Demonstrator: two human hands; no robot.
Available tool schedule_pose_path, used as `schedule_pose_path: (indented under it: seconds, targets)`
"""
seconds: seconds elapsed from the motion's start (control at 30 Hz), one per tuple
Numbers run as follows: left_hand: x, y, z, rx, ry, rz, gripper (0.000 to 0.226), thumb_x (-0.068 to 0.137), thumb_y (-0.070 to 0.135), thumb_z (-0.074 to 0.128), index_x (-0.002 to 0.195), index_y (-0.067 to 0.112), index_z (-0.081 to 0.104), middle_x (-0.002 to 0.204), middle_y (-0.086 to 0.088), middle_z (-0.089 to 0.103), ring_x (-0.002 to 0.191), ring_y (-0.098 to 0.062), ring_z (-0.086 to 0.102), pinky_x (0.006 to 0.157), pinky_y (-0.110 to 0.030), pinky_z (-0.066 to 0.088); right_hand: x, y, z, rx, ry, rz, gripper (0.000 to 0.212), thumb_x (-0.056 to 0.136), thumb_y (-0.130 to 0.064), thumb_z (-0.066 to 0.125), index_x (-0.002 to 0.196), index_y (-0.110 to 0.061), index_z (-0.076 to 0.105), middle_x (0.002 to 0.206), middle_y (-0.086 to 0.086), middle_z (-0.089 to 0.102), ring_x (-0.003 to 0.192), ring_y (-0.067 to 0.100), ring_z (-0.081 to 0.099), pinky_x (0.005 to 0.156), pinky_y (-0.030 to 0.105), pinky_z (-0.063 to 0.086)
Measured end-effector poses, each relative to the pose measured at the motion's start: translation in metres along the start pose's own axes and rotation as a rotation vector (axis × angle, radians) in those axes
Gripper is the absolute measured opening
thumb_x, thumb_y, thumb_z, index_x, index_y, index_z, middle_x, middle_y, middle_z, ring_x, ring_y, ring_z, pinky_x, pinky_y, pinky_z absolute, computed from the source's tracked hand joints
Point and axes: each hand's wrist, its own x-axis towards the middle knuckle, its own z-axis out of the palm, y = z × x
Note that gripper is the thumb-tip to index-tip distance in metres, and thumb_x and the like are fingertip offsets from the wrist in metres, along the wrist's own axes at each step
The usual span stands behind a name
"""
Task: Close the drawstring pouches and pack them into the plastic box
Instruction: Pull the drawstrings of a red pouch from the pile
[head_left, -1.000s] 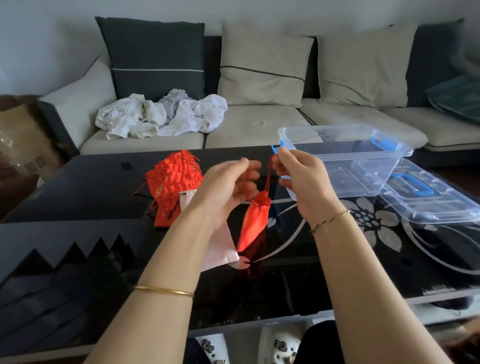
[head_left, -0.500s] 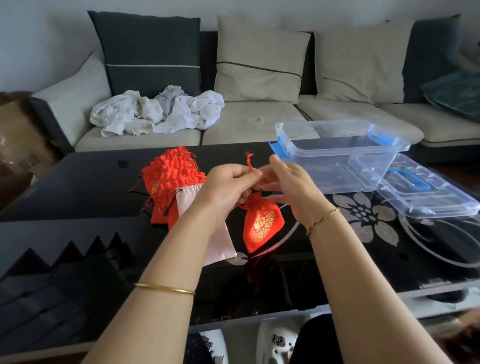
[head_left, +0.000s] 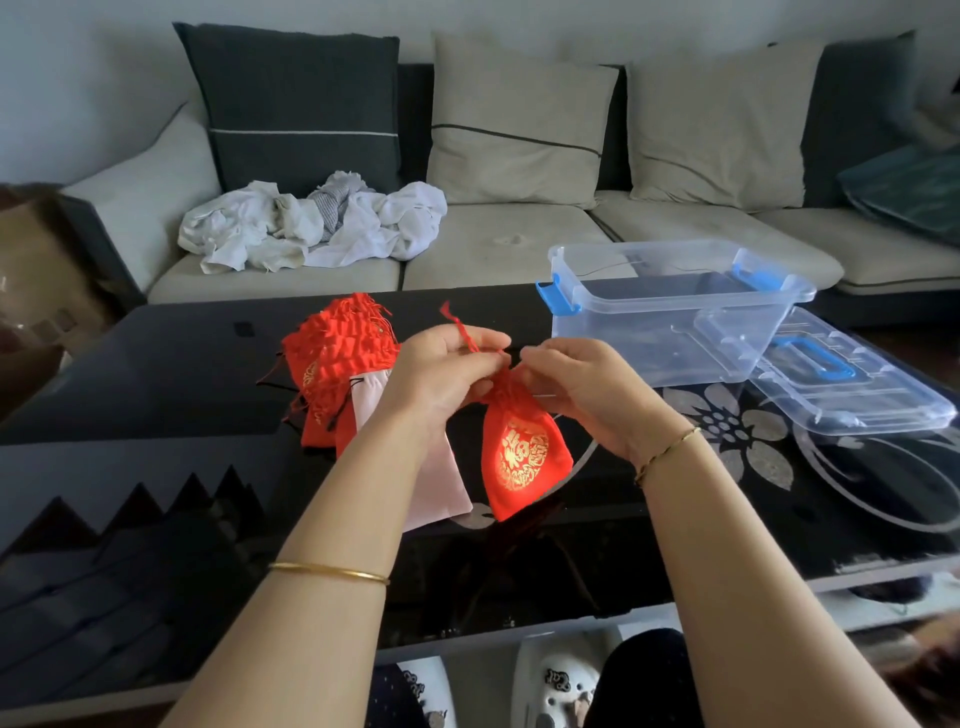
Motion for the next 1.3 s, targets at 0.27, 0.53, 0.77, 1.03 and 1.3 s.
schedule_pose_path:
  seconds: [0.27,0.53,0.77,1.03,1.3]
  targets:
    - [0.004,-0.015,0.006,0.669,0.120,0.609,0.030,0.083,-0.008,0.053,0.103,0.011,0.065,0.074,0.010,0.057,0.070,-0.001,0.054,0.072,-0.009,0.042,0.009,0.009,0.007,0.034,0.091,0.063,0.028,0.101,-0.020,0.037,0.107,-0.009,0.063,0.089,0.010,0.068,0.085,0.020,0.066,0.078,0.032,0.054]
    - [0.004,-0.025,0.006,0.683,0.197,0.752,0.031,0.083,-0.003,0.059,0.110,0.011,0.063,0.082,0.004,0.066,0.088,-0.020,0.061,0.081,-0.030,0.047,0.012,0.013,0.008,0.201,-0.124,0.173,0.021,0.096,-0.025,0.051,0.097,-0.012,0.068,0.094,0.005,0.066,0.091,0.018,0.061,0.083,0.035,0.050]
    - [0.005,-0.026,0.002,0.626,0.217,0.720,0.025,0.084,0.003,0.065,0.107,0.013,0.067,0.084,0.006,0.070,0.090,-0.017,0.064,0.084,-0.033,0.050,0.013,0.013,0.008,0.155,-0.053,0.093,0.021,0.097,-0.019,0.048,0.099,-0.005,0.062,0.095,0.011,0.066,0.087,0.024,0.065,0.082,0.039,0.055]
    - [0.007,-0.028,0.001,0.620,0.239,0.734,0.026,0.081,-0.001,0.066,0.106,0.009,0.069,0.084,0.002,0.071,0.088,-0.020,0.065,0.082,-0.035,0.052,0.012,0.010,0.010,-0.457,0.224,-0.233,0.019,0.100,-0.021,0.038,0.087,-0.011,0.048,0.077,-0.003,0.049,0.067,0.008,0.044,0.057,0.020,0.035]
    - [0.005,-0.027,-0.001,0.649,0.258,0.751,0.024,0.084,0.002,0.064,0.106,0.010,0.066,0.081,0.010,0.065,0.087,-0.022,0.063,0.079,-0.032,0.049,0.012,0.006,0.009,-0.257,0.248,-0.107,0.036,0.099,-0.030,0.041,0.082,-0.002,0.056,0.068,0.000,0.057,0.061,0.011,0.049,0.059,0.025,0.041]
